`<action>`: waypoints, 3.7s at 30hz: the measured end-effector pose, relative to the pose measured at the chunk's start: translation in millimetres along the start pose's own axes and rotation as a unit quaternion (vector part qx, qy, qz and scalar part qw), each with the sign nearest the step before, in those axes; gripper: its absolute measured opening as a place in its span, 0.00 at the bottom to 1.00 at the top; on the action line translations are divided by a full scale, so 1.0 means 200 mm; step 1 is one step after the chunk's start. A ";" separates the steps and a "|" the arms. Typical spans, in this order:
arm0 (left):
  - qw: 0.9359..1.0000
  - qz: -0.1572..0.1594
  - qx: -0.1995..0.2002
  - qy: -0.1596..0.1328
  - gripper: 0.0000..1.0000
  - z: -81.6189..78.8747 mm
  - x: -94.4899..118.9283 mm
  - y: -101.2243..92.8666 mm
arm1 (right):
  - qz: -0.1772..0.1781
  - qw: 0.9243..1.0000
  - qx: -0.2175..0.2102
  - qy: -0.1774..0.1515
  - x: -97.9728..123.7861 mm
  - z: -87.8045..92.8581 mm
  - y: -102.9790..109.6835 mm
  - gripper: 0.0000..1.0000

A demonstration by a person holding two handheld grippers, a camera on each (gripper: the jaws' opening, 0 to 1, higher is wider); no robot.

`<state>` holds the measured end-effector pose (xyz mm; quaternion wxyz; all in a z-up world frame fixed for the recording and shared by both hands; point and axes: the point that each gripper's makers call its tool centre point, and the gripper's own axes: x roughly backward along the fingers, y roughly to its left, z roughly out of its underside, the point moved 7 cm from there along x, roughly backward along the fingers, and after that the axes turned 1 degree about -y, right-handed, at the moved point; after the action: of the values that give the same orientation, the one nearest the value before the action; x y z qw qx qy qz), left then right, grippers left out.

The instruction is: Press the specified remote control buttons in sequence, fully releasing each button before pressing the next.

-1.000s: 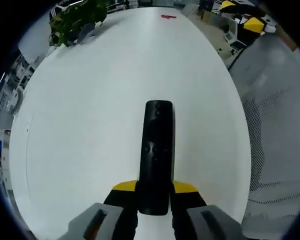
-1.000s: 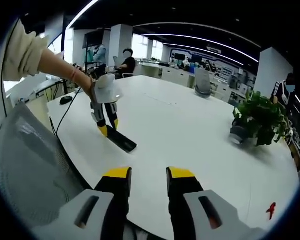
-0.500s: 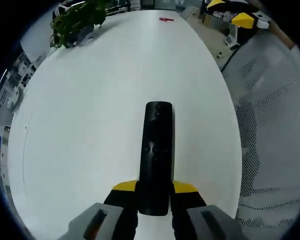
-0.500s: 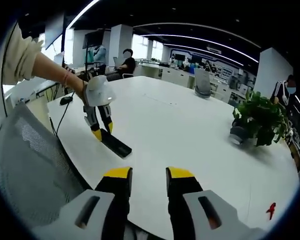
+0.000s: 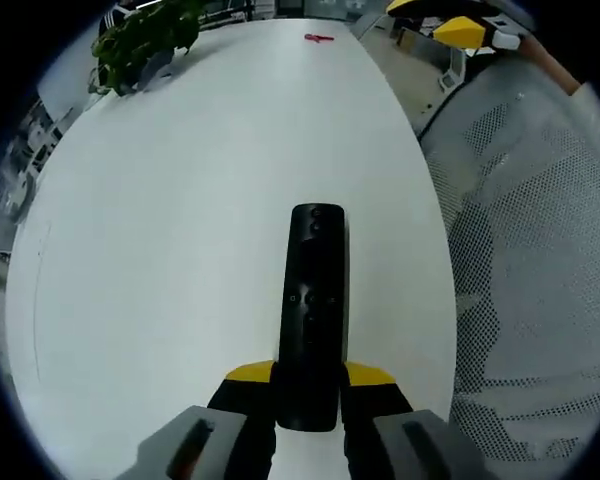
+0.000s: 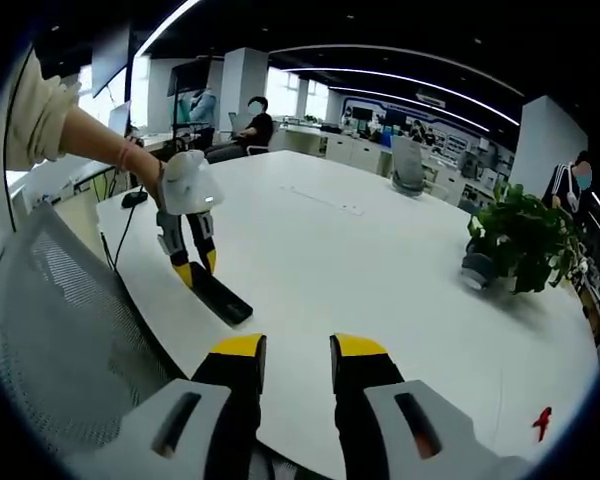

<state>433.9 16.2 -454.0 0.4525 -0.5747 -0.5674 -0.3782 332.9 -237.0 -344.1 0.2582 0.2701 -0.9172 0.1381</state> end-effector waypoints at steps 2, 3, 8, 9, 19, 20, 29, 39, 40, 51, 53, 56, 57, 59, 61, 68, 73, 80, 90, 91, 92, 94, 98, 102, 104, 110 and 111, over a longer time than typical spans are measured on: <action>1.000 0.002 0.003 -0.001 0.24 0.00 0.00 -0.01 | -0.001 1.000 0.001 0.001 0.00 0.00 0.00 0.26; 1.000 0.002 0.004 -0.001 0.24 0.00 0.00 -0.01 | -0.001 1.000 0.002 0.002 0.00 0.00 0.00 0.26; 1.000 0.004 0.008 -0.004 0.24 0.00 0.00 -0.04 | -0.003 1.000 0.004 0.003 0.00 0.00 0.01 0.25; 1.000 0.004 0.009 -0.004 0.24 0.00 0.00 -0.05 | -0.003 1.000 0.005 0.004 0.00 0.00 0.01 0.25; 1.000 0.009 0.011 -0.006 0.24 0.01 -0.01 -0.11 | -0.008 1.000 0.009 0.006 -0.01 0.00 0.01 0.25; 1.000 0.010 0.012 -0.006 0.24 0.01 -0.01 -0.12 | -0.009 1.000 0.010 0.006 -0.01 0.00 0.01 0.24; 1.000 0.013 0.015 -0.009 0.24 0.01 -0.01 -0.19 | -0.010 1.000 0.011 0.005 -0.01 0.00 0.02 0.24; 1.000 0.018 0.022 -0.013 0.24 0.01 -0.02 -0.25 | -0.014 1.000 0.015 0.004 -0.01 0.00 0.02 0.24; 1.000 0.018 0.021 -0.013 0.24 0.01 -0.02 -0.26 | -0.014 1.000 0.015 0.004 -0.01 0.00 0.02 0.24; 0.999 0.011 0.032 -0.020 0.24 0.02 -0.02 -0.31 | -0.019 1.000 0.023 -0.001 0.00 -0.01 0.04 0.23; 0.999 0.010 0.034 -0.021 0.24 0.02 -0.02 -0.32 | -0.022 0.999 0.025 0.000 -0.01 -0.01 0.04 0.23; 0.999 0.010 0.038 -0.025 0.24 0.02 -0.02 -0.34 | -0.027 0.999 0.029 0.003 -0.01 -0.01 0.05 0.22; 0.999 0.010 0.039 -0.026 0.24 0.02 -0.02 -0.34 | -0.029 0.999 0.031 0.004 -0.01 -0.01 0.05 0.22; 0.999 0.009 0.041 -0.029 0.24 0.03 -0.02 -0.35 | -0.033 0.999 0.033 0.006 -0.01 -0.01 0.06 0.22; 0.999 0.004 0.039 -0.033 0.24 0.03 -0.02 -0.35 | -0.036 0.999 0.034 0.008 -0.02 -0.01 0.06 0.22; 0.999 -0.016 0.014 -0.047 0.24 0.04 -0.02 -0.37 | -0.054 0.998 0.030 0.014 -0.03 0.00 0.07 0.22; 0.997 -0.030 0.012 -0.074 0.24 0.07 -0.03 -0.38 | -0.065 0.997 0.028 0.021 -0.03 0.00 0.09 0.22; 0.993 -0.048 -0.003 -0.104 0.24 0.09 -0.03 -0.39 | -0.086 0.995 0.032 0.038 -0.05 0.01 0.12 0.21; 0.990 -0.048 -0.017 -0.132 0.24 0.11 -0.04 -0.39 | -0.162 0.970 0.137 0.119 -0.14 0.01 0.22 0.13; 0.990 -0.047 -0.021 -0.132 0.24 0.11 -0.04 -0.39 | -0.169 0.967 0.144 0.125 -0.16 0.01 0.23 0.12; 0.990 -0.046 -0.022 -0.132 0.24 0.11 -0.04 -0.39 | -0.175 0.965 0.149 0.127 -0.17 0.01 0.23 0.11; 0.990 -0.045 -0.025 -0.132 0.24 0.11 -0.04 -0.39 | -0.189 0.962 0.147 0.131 -0.22 0.01 0.25 0.08; 0.990 -0.044 -0.026 -0.131 0.24 0.11 -0.04 -0.39 | -0.236 0.947 0.158 0.151 -0.33 0.02 0.30 0.00; 0.991 -0.042 -0.023 -0.128 0.24 0.11 -0.04 -0.38 | -0.263 0.934 0.169 0.174 -0.42 0.04 0.35 0.00; 0.991 -0.042 -0.023 -0.128 0.24 0.11 -0.04 -0.38 | -0.274 0.928 0.173 0.182 -0.47 0.05 0.38 0.00; 0.991 -0.040 -0.020 -0.129 0.24 0.11 -0.04 -0.38 | -0.287 0.914 0.187 0.218 -0.58 0.12 0.43 0.00; 0.991 -0.040 -0.020 -0.129 0.24 0.11 -0.04 -0.38 | -0.291 0.912 0.187 0.220 -0.60 0.13 0.44 0.00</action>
<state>356.8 30.1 -461.4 0.3487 -0.6040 -0.6362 -0.3300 358.7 -125.1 -441.2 0.4267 0.5313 -0.6755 0.2816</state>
